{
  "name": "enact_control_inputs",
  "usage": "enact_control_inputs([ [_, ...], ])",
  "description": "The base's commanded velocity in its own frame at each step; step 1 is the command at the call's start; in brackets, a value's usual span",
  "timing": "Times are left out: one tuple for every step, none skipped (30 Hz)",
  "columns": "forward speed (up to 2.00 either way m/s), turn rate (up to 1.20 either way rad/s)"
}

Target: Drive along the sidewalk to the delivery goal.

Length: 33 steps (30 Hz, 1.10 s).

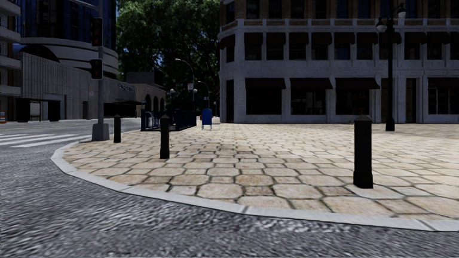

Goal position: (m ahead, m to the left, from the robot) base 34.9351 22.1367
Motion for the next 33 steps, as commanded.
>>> enact_control_inputs([
  [2.0,0.0],
  [2.0,0.0],
  [2.0,0.0],
  [2.0,0.0],
  [2.0,0.0],
  [2.0,0.0],
  [2.0,0.0],
  [2.0,0.0],
  [2.0,0.0],
  [2.0,0.0],
  [2.0,0.0],
  [2.0,0.0],
  [2.0,0.0],
  [2.0,0.0],
  [2.0,0.0],
  [2.0,0.0],
  [2.0,0.0],
  [2.0,0.0],
  [2.0,0.0],
  [2.0,0.0],
  [2.0,0.0],
  [2.0,0.0],
  [1.99,0.06],
  [1.99,0.11],
  [1.99,0.11],
  [1.97,0.13],
  [1.95,0.14],
  [1.95,0.14],
  [1.95,0.14],
  [1.95,0.14],
  [1.95,0.14],
  [1.95,0.14],
  [1.95,0.14],
])
